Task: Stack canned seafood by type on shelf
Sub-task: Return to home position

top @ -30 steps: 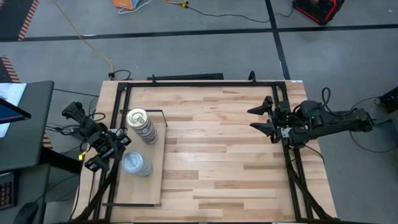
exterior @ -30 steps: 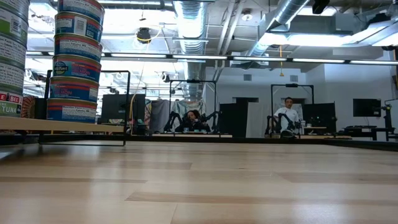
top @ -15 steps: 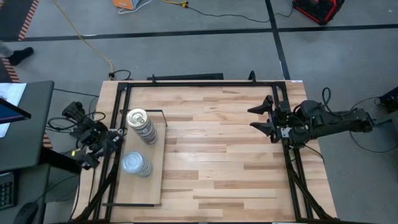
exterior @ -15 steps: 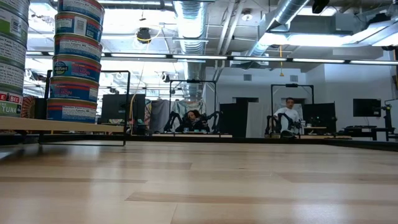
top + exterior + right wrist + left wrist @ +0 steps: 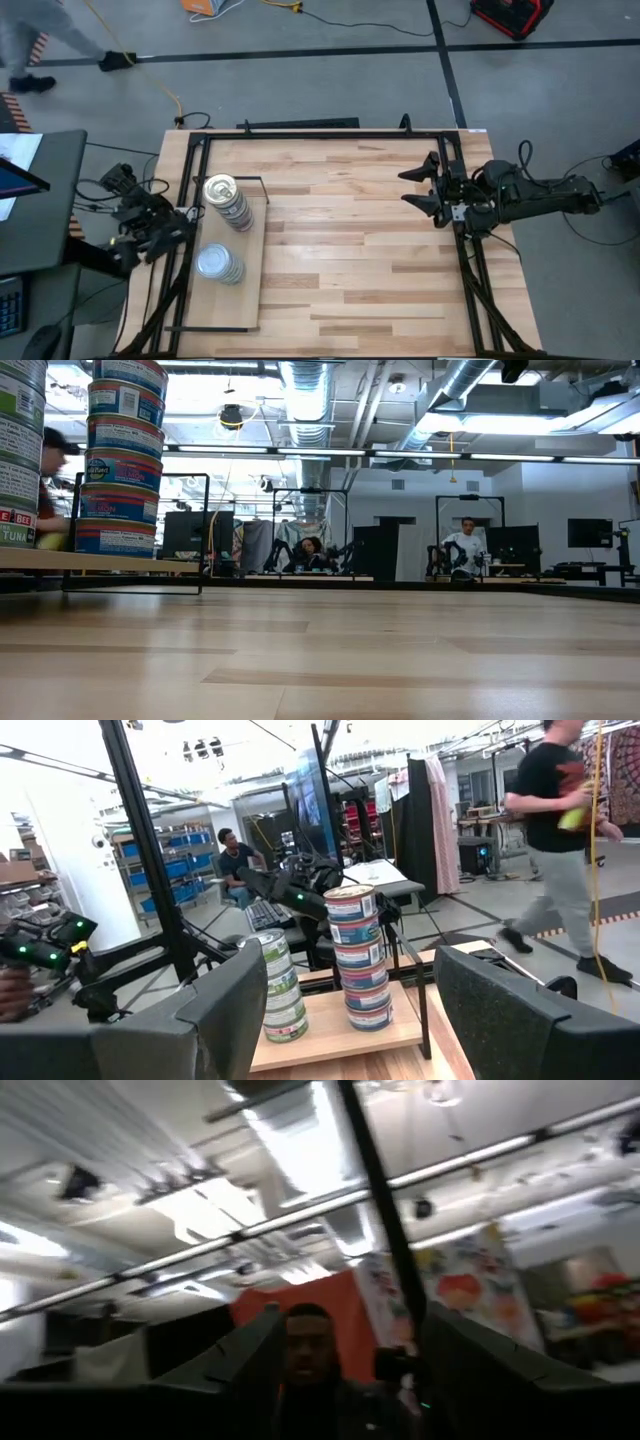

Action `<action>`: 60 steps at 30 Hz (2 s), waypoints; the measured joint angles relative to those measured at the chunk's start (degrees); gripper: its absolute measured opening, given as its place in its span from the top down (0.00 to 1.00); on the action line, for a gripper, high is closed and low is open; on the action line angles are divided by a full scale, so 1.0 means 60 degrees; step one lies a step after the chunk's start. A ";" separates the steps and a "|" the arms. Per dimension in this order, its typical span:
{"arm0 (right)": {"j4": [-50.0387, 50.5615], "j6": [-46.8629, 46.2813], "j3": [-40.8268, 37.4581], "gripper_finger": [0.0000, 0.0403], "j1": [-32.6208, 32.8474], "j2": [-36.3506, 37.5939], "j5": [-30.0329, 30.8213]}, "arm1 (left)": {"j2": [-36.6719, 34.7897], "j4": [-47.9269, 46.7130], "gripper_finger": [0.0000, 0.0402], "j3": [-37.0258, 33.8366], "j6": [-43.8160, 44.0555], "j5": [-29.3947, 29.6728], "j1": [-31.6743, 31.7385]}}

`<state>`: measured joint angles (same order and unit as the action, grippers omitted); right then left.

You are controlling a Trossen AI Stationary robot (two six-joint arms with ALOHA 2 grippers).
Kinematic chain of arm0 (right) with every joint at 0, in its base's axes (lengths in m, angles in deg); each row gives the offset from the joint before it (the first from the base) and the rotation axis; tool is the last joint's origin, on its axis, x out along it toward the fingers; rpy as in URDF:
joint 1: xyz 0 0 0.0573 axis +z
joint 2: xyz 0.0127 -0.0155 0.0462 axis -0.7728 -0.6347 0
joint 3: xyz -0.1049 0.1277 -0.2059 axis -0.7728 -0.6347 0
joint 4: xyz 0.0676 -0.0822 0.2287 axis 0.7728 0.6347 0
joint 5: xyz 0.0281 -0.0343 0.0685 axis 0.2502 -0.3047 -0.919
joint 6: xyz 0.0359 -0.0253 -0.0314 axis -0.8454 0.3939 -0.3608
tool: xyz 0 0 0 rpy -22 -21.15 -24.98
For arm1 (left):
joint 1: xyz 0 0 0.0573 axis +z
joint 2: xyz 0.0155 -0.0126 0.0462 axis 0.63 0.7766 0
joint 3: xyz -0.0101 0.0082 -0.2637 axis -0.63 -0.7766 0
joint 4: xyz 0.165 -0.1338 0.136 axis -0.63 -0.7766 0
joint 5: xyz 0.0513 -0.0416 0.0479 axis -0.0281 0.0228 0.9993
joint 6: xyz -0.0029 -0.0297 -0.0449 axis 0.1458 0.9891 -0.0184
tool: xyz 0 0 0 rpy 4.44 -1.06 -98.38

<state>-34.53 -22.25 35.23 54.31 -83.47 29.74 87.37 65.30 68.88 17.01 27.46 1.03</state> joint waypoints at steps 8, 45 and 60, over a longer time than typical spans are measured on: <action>0.0002 0.0016 0.0000 0.23 0.0000 0.0000 0.0000 | 0.0007 -0.0639 0.45 -0.0007 0.0978 -0.2043 0.0000; 0.3341 0.1206 0.0000 0.23 0.0563 0.3164 -0.8040 | 0.0011 -0.4274 0.45 -0.0015 0.2678 -0.3967 -0.0003; 0.4557 0.1582 0.0000 0.23 0.0568 0.3155 -0.8040 | 0.0011 -0.4214 0.45 -0.0015 0.3545 -0.5364 0.0000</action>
<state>-7.20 -12.75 35.23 57.72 -64.55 -18.50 87.44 40.02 68.79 38.28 -4.73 1.03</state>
